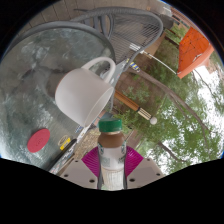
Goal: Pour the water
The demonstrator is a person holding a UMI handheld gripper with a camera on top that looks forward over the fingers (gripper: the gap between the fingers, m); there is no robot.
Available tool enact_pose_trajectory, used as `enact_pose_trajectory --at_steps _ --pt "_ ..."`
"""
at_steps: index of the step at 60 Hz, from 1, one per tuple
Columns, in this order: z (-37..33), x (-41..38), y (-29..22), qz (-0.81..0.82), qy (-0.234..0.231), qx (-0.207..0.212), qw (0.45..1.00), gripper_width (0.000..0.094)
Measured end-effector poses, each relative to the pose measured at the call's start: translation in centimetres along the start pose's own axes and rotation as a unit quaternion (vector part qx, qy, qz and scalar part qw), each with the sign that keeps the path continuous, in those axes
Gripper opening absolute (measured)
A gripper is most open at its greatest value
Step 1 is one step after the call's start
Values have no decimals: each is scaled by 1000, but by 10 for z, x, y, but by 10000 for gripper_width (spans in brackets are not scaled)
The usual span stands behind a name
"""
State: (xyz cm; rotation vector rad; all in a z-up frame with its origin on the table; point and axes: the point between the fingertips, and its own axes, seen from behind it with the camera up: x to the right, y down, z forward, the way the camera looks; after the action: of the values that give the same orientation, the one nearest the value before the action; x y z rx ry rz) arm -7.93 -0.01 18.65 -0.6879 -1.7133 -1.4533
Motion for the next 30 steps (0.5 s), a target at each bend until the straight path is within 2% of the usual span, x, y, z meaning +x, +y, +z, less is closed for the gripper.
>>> enact_pose_trajectory --at_steps 5,9,14,16,17,23,25,26,30 --pt "3 13 12 161 19 -6 987 284" --pt "1 14 26 361 25 -12 932 284" --pt "-8 0 38 601 22 -4 799 285" --pt "-5 -13 38 674 6 1 738 286" --pt "-1 -17 36 711 17 5 703 286" --pt "1 -47 28 844 -25 30 536 285" --pt "-10 -69 23 877 -6 36 478 285" --pt "3 -62 24 879 -32 44 474 286" --pt "19 -70 25 899 -40 57 433 286"
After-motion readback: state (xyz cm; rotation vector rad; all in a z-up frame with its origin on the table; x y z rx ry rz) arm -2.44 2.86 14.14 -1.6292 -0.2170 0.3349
